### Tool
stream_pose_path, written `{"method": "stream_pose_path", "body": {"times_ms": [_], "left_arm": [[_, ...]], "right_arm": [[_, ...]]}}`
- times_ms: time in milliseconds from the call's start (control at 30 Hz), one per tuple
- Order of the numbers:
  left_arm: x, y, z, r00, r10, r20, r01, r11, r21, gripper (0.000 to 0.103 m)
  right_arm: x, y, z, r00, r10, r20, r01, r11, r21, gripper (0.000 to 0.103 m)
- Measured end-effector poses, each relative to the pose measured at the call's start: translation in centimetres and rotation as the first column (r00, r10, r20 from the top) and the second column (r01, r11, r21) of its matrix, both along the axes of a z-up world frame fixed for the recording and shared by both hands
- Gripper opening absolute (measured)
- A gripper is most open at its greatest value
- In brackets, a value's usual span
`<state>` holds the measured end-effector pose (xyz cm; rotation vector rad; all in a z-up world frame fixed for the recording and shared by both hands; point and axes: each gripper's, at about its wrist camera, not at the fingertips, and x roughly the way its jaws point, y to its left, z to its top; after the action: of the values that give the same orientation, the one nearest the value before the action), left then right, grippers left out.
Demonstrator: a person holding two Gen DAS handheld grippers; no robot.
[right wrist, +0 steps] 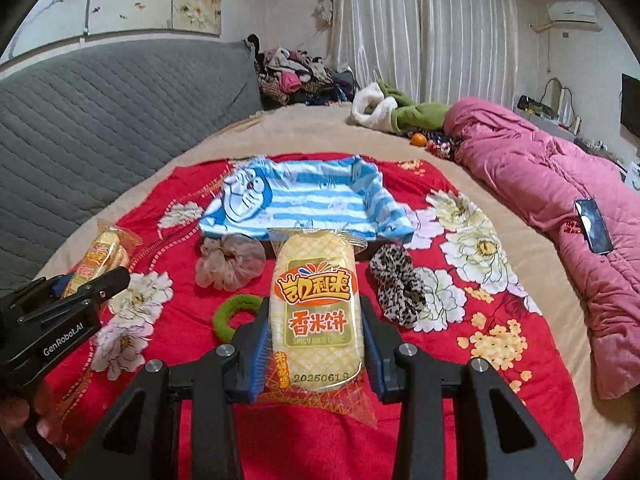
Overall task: Organize objects
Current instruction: 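Lift both held rice cake packages and carry them over the striped tray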
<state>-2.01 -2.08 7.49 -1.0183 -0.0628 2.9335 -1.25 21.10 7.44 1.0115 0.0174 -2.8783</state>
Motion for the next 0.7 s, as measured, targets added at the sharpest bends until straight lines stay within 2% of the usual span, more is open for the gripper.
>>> {"method": "stream_pose_path", "body": {"times_ms": [300, 700], "left_arm": [[1.4, 0.9, 3.9, 0.998, -0.001, -0.066, 0.001, 1.000, -0.007, 0.039], [0.5, 3.0, 8.5, 0.991, -0.025, -0.135, 0.019, 0.999, -0.042, 0.039]], "right_arm": [[1.0, -0.6, 3.0, 0.998, 0.019, -0.057, -0.018, 1.000, 0.018, 0.040], [-0.1, -0.6, 8.2, 0.989, 0.024, -0.145, -0.021, 1.000, 0.017, 0.040]]}}
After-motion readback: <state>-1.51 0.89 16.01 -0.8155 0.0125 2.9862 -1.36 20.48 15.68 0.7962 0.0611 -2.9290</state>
